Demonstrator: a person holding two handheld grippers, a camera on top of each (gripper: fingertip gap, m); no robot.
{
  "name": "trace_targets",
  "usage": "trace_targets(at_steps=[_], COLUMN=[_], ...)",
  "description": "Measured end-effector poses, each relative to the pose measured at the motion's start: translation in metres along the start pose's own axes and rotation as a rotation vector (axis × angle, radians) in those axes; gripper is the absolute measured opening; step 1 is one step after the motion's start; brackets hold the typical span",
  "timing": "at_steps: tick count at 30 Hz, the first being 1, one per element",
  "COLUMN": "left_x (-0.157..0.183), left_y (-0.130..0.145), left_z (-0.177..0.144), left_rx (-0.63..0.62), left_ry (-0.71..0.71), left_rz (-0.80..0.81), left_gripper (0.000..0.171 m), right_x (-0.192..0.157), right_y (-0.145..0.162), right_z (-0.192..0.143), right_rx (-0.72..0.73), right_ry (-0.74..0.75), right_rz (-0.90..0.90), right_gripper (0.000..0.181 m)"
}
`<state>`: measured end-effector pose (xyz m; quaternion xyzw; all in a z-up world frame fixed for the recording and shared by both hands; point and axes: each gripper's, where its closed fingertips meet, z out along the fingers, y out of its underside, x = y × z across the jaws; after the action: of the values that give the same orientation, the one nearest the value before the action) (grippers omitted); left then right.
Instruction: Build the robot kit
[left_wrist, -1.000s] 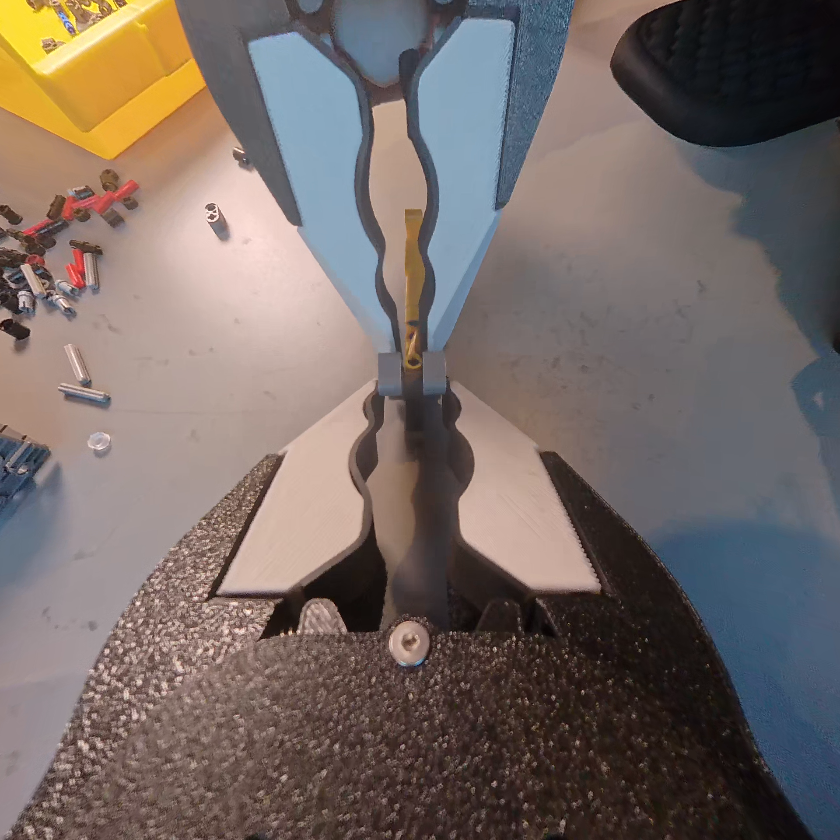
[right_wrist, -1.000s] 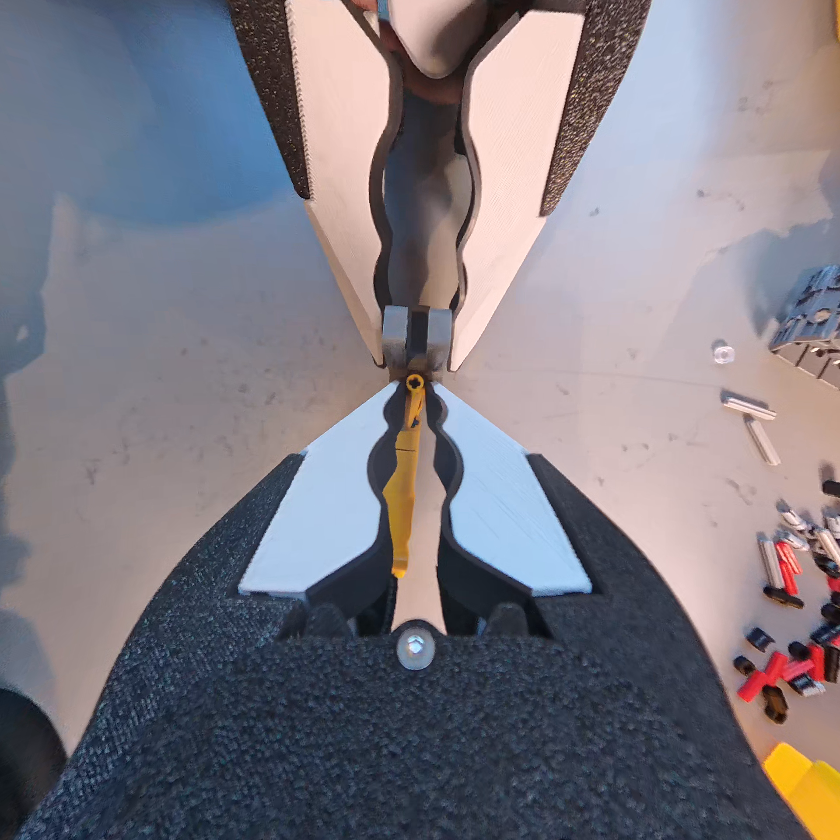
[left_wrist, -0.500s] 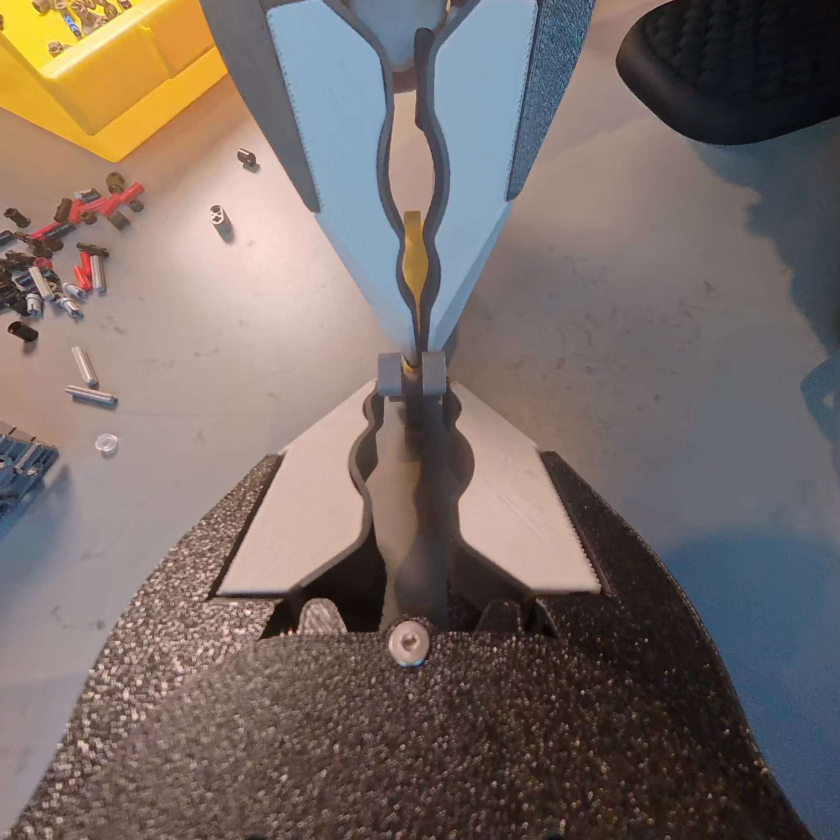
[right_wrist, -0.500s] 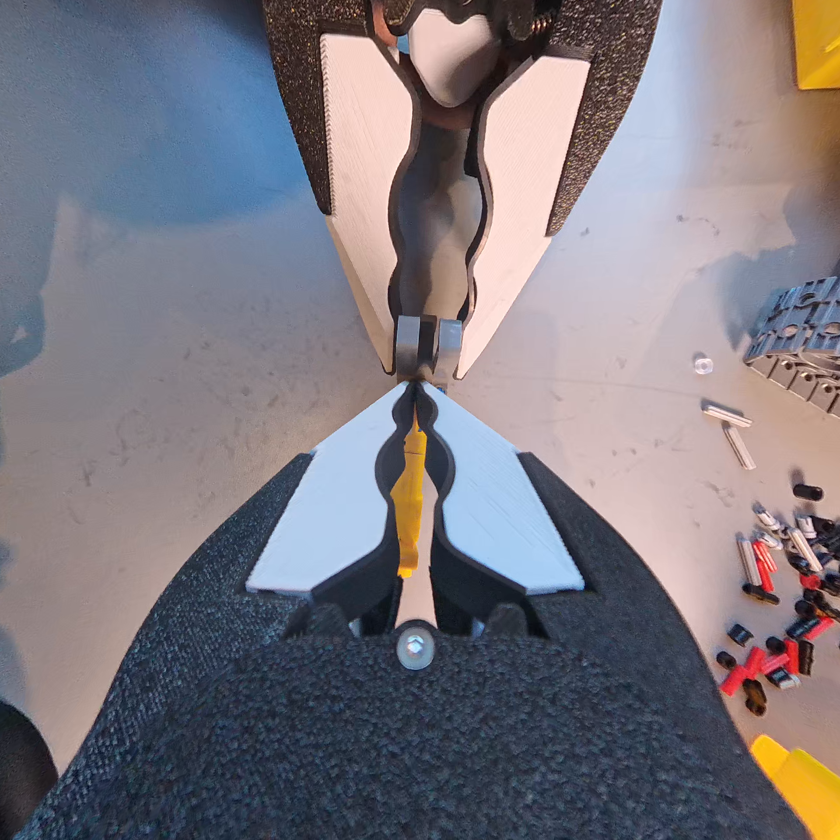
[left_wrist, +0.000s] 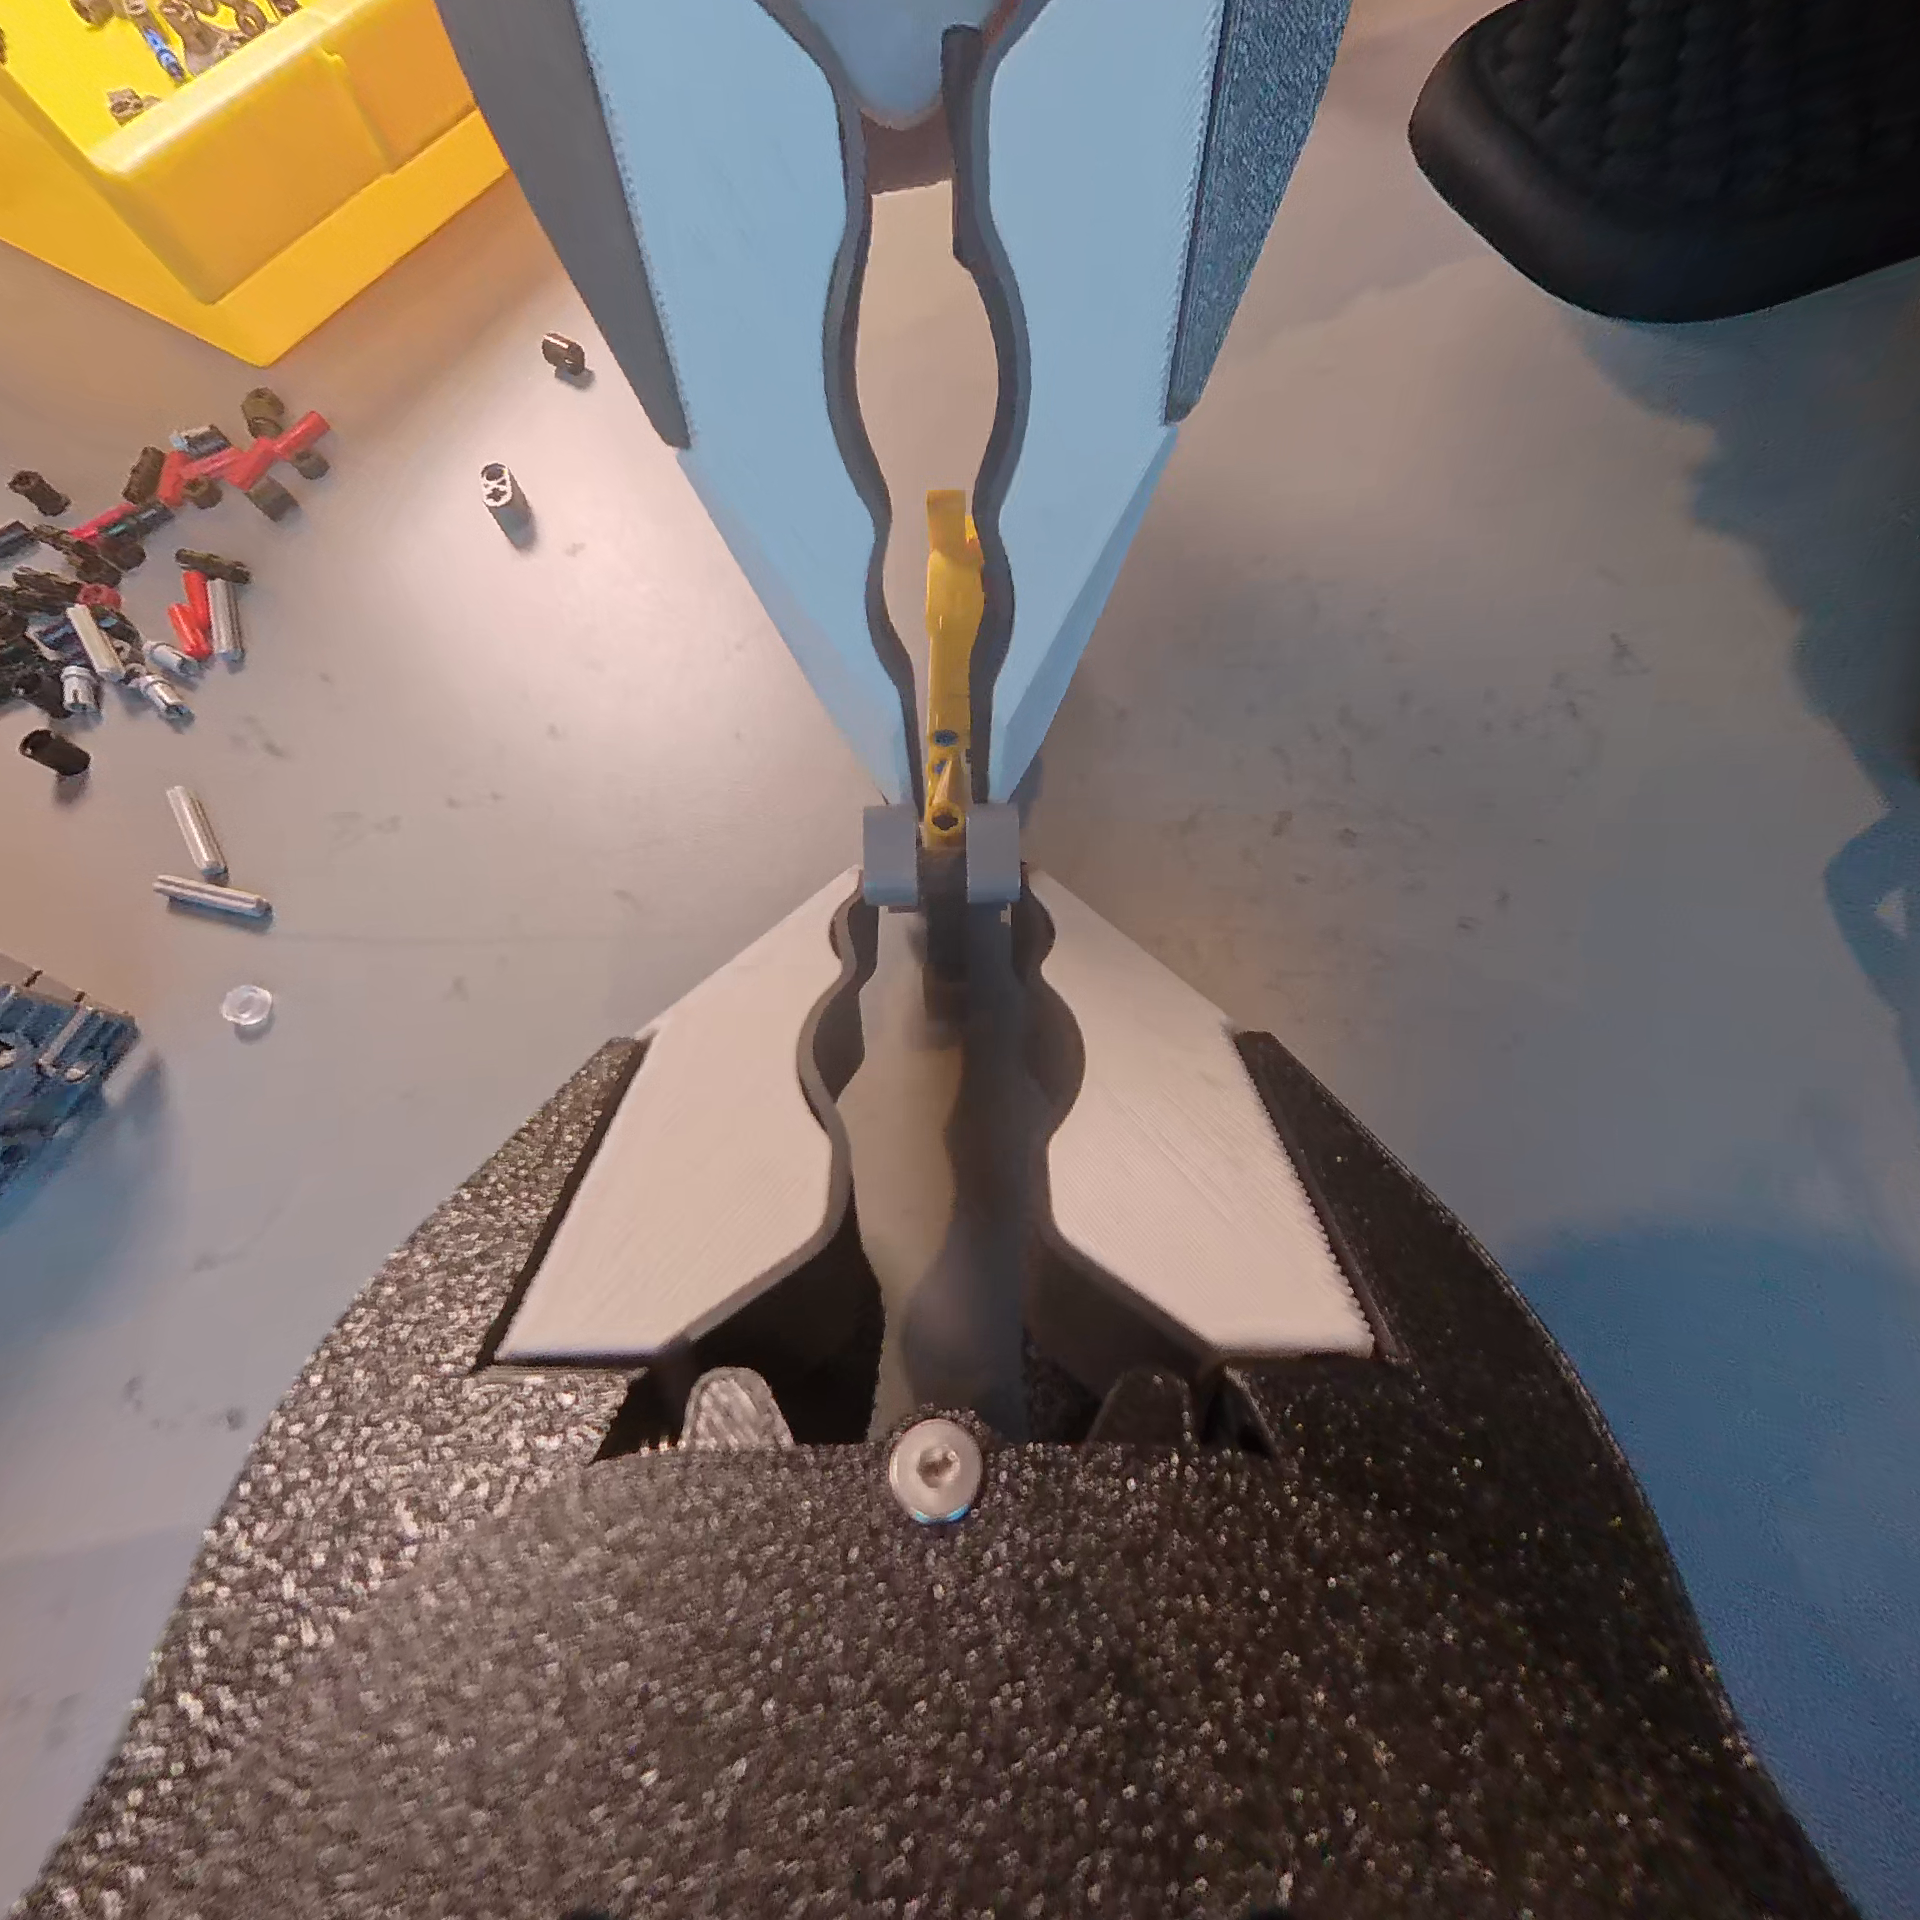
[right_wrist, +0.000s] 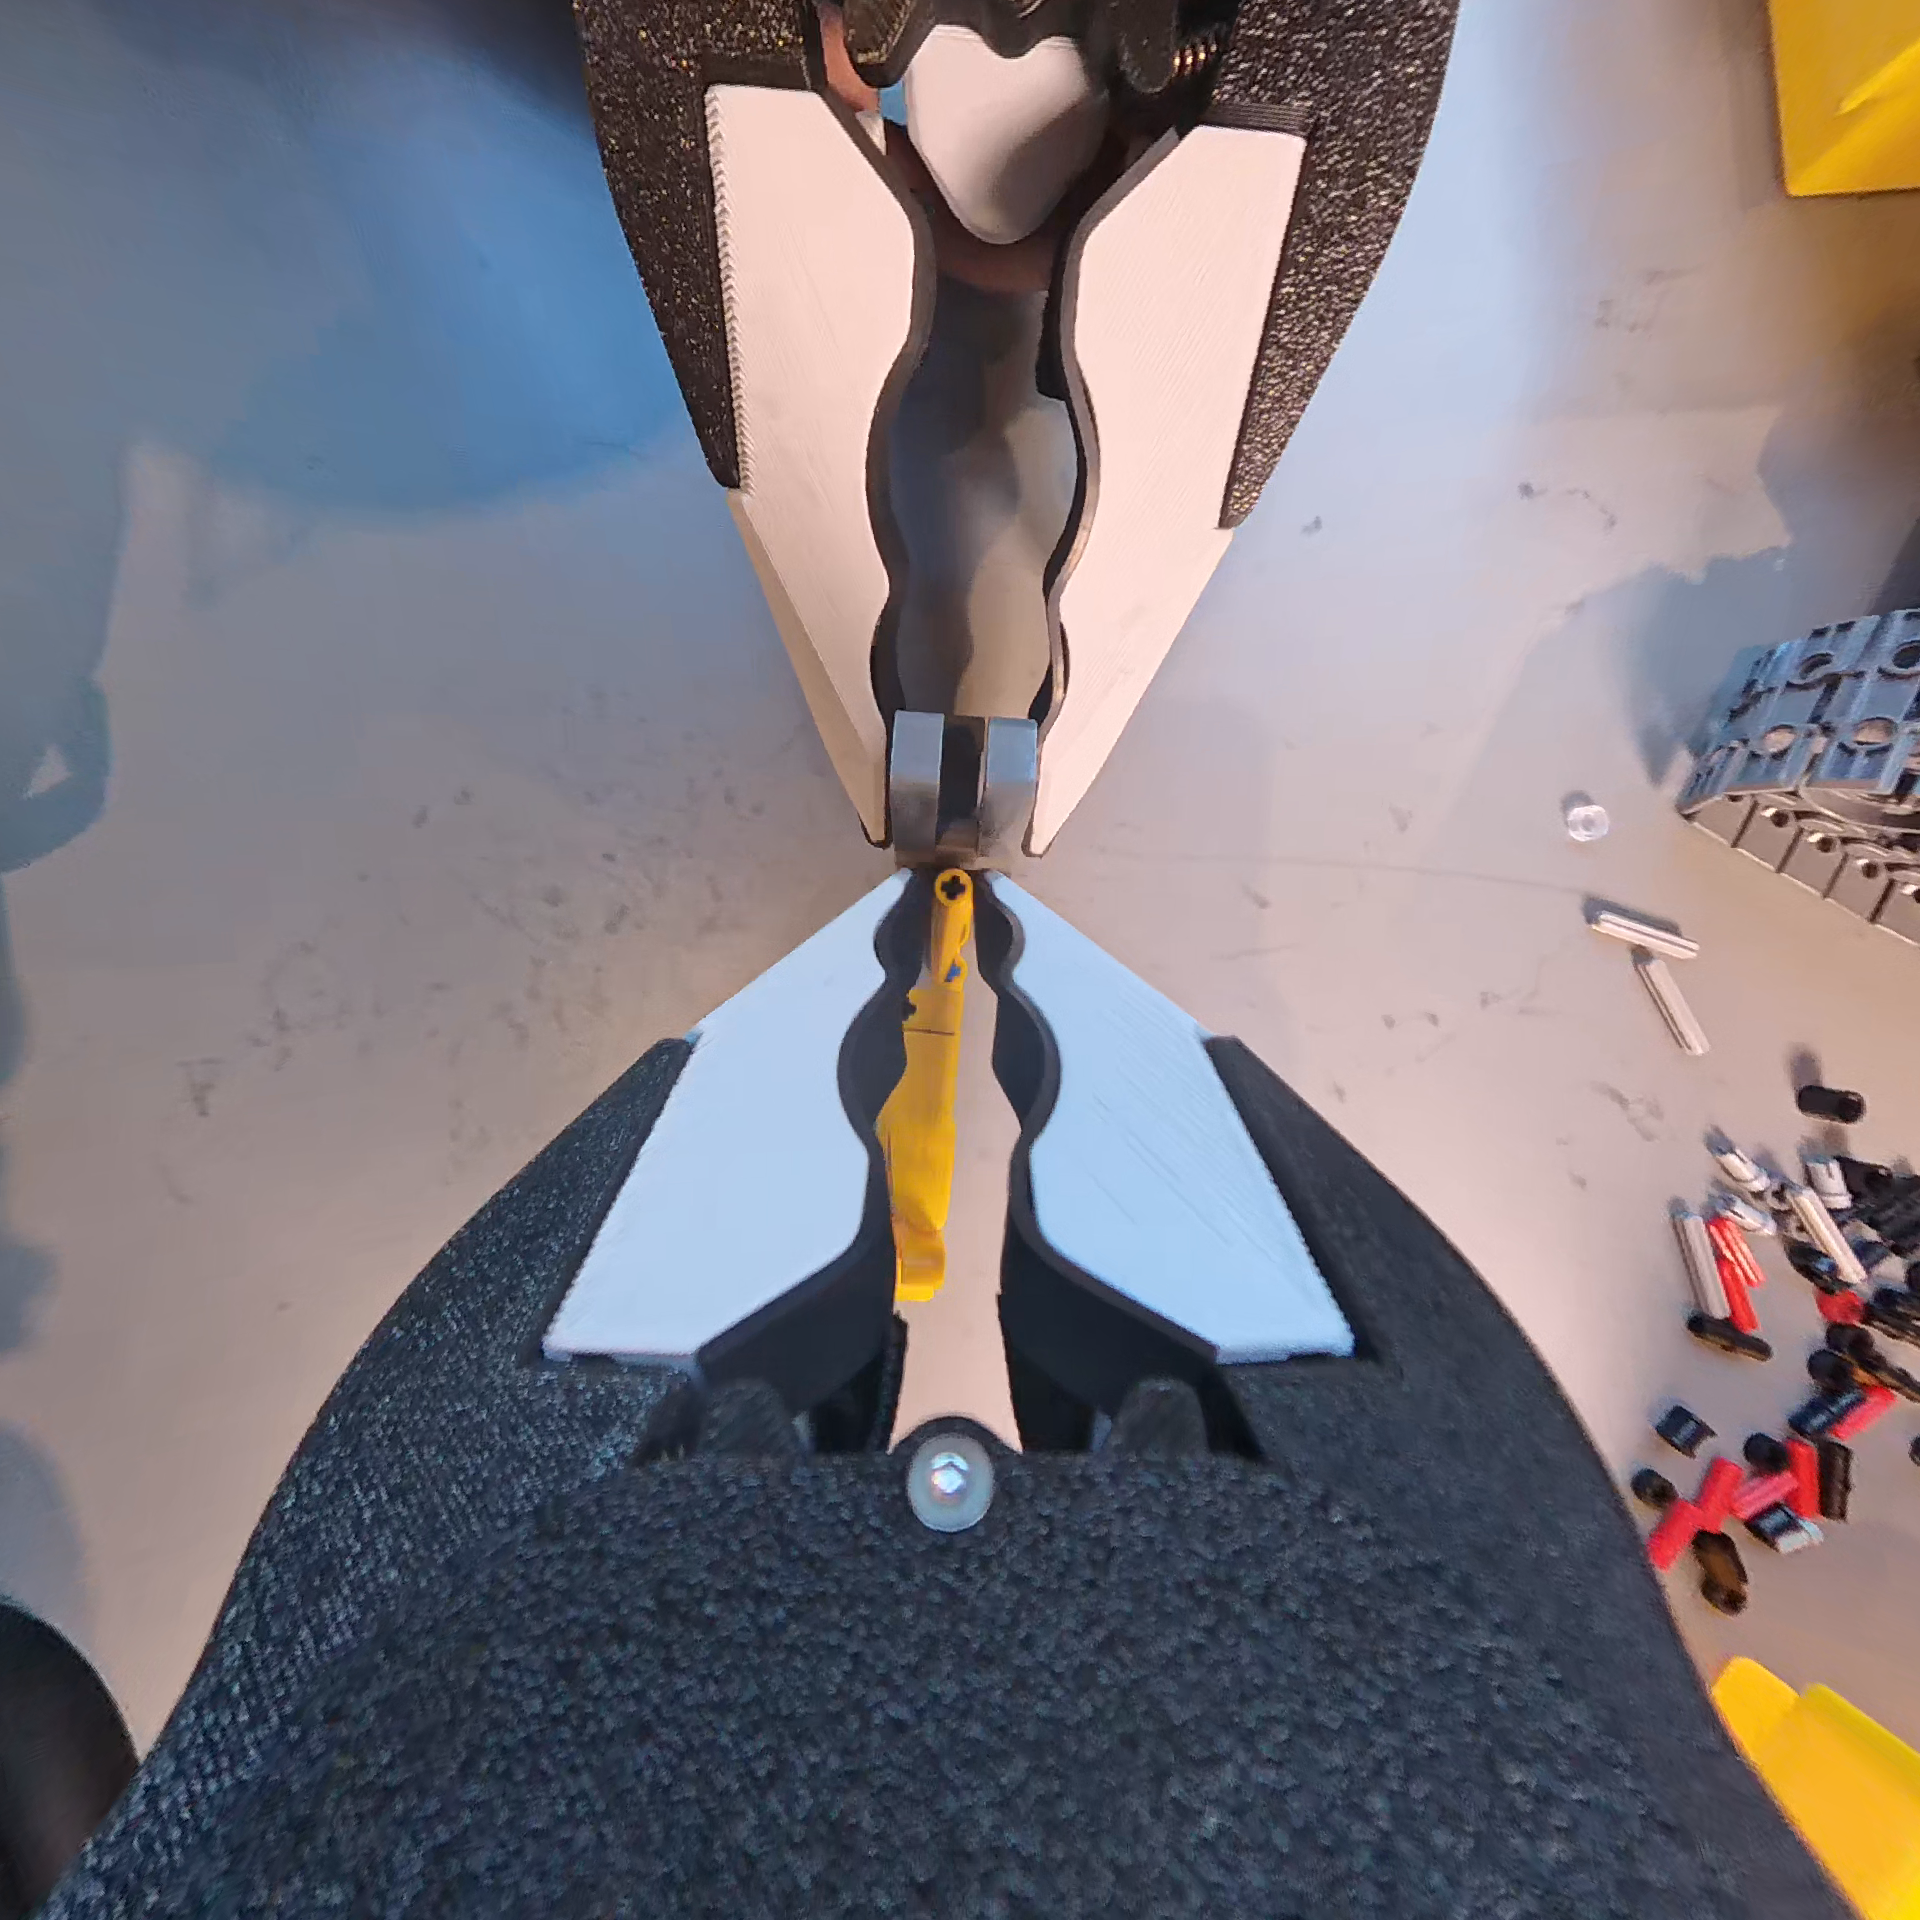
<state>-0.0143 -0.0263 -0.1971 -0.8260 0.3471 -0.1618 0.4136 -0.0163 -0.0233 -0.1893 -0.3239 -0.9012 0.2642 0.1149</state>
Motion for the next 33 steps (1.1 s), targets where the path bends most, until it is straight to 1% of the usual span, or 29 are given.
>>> trace_targets(at_steps=[2,8,17,18,20,23,24,27,29,31,33], left_x=[0.0,0.001,0.001,0.001,0.001,0.0,0.0,0.001,0.0,0.001,0.001], left_y=[0.0,0.003,0.016,0.017,0.019,0.021,0.021,0.019,0.012,0.003,-0.002], left_z=[0.0,-0.001,-0.002,-0.002,-0.001,-0.002,-0.002,-0.006,-0.009,-0.011,-0.011], left_rx=[-0.002,-0.013,-0.067,-0.07,-0.08,-0.094,-0.095,-0.08,-0.039,0.012,0.031], left_ry=[0.0,0.0,0.006,0.005,-0.004,-0.01,-0.01,-0.002,-0.008,-0.006,-0.016], left_rz=[0.001,-0.003,-0.001,0.001,0.009,0.015,0.016,0.008,0.0,-0.007,-0.003], left_gripper=[0.024,0.024,0.025,0.025,0.025,0.026,0.031,0.041,0.042,0.042,0.041], right_x=[0.0,-0.002,-0.002,-0.003,-0.006,-0.002,-0.002,-0.001,-0.001,-0.001,-0.001], right_y=[0.0,0.002,0.001,0.001,-0.002,-0.001,0.0,0.003,0.006,0.007,0.006], right_z=[0.002,0.002,0.002,0.001,-0.002,-0.004,-0.003,0.001,0.002,0.003,0.002], right_rx=[-0.006,-0.037,-0.022,-0.015,0.009,-0.004,-0.013,-0.031,-0.046,-0.056,-0.053], right_ry=[-0.001,-0.021,0.0,-0.007,-0.036,-0.011,-0.009,-0.006,-0.004,-0.001,0.0], right_rz=[-0.003,0.039,0.075,0.076,0.109,0.102,0.099,0.1,0.096,0.092,0.093], right_gripper=[0.005,0.0,0.0,0.002,0.014,0.015,0.015,0.013,0.008,0.009,0.01])
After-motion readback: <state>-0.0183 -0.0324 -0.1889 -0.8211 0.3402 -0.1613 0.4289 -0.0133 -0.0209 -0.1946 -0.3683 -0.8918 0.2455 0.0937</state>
